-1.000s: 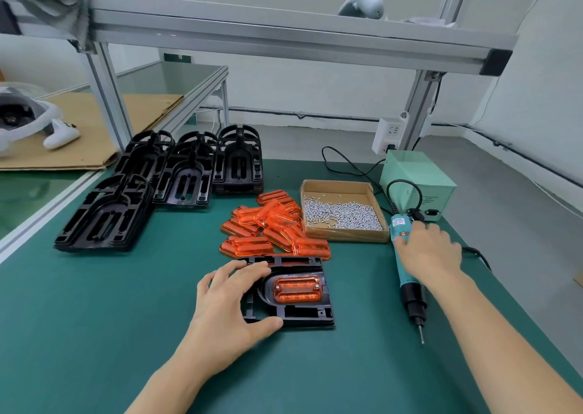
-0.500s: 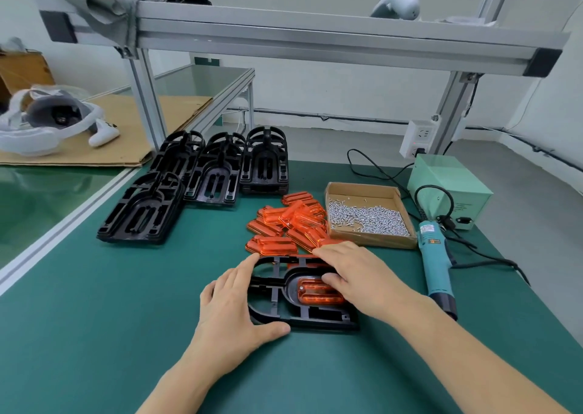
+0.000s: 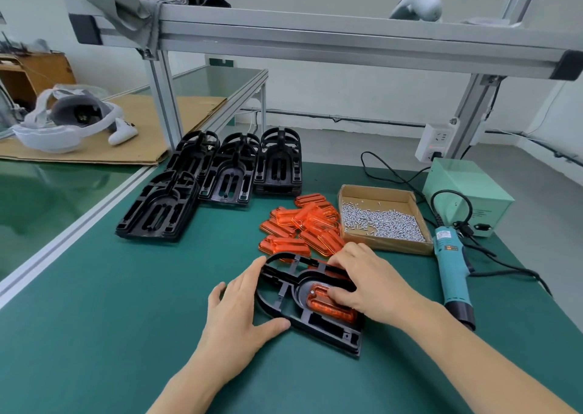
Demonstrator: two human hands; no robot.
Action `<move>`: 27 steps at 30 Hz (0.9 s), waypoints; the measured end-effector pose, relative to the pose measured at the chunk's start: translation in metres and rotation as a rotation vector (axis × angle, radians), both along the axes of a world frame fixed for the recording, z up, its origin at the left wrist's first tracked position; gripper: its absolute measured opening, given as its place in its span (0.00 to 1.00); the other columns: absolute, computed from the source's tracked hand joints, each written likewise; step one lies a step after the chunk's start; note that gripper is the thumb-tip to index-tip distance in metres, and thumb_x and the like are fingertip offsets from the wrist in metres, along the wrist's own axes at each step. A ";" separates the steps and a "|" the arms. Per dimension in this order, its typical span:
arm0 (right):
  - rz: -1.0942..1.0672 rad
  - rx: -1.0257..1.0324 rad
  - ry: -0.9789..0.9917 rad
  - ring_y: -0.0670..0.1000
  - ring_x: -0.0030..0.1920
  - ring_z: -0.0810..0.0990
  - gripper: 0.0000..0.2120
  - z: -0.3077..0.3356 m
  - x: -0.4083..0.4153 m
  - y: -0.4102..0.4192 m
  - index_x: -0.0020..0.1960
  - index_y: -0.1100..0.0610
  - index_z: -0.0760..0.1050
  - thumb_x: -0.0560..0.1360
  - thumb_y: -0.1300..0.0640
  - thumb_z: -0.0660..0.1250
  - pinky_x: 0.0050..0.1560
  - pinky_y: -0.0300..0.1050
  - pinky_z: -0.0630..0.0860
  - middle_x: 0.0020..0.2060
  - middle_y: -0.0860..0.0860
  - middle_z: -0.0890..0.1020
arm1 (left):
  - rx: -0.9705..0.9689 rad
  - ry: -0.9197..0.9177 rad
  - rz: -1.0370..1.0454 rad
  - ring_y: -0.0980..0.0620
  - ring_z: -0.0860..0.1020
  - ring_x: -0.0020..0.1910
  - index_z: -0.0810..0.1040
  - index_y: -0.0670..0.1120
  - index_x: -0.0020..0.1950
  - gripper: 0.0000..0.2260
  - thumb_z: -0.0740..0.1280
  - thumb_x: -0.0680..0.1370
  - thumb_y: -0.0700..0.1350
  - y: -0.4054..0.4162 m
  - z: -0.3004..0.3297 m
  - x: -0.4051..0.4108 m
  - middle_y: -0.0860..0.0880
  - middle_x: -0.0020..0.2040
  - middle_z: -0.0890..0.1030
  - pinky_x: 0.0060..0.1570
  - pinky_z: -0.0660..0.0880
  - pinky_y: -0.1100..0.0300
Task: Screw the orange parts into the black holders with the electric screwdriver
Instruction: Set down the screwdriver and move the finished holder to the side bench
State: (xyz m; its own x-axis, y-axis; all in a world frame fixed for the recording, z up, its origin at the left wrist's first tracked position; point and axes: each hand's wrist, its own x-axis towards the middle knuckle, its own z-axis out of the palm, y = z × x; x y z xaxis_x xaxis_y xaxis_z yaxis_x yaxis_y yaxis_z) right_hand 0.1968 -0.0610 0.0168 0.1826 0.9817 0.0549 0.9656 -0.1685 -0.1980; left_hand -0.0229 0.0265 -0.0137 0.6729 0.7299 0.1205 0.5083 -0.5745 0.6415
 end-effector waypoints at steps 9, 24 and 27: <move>-0.022 0.125 0.132 0.43 0.52 0.70 0.14 -0.003 -0.009 -0.009 0.58 0.47 0.67 0.75 0.47 0.66 0.52 0.38 0.67 0.55 0.42 0.74 | 0.073 -0.034 0.171 0.73 0.51 0.61 0.51 0.57 0.74 0.35 0.68 0.74 0.59 -0.015 -0.008 -0.001 0.67 0.62 0.64 0.71 0.45 0.59; -0.224 0.474 0.734 0.44 0.53 0.78 0.13 0.017 -0.054 0.064 0.59 0.50 0.74 0.76 0.58 0.70 0.54 0.34 0.72 0.54 0.47 0.80 | -0.511 -0.847 0.293 0.61 0.79 0.55 0.63 0.63 0.67 0.26 0.66 0.78 0.38 0.023 0.019 0.031 0.70 0.57 0.75 0.54 0.77 0.60; -0.189 0.447 0.777 0.46 0.57 0.76 0.18 0.018 -0.066 0.079 0.66 0.54 0.72 0.77 0.59 0.68 0.58 0.35 0.71 0.59 0.49 0.78 | -0.522 -0.901 0.363 0.59 0.76 0.61 0.59 0.61 0.74 0.28 0.63 0.80 0.39 0.032 0.021 0.027 0.63 0.61 0.74 0.62 0.74 0.51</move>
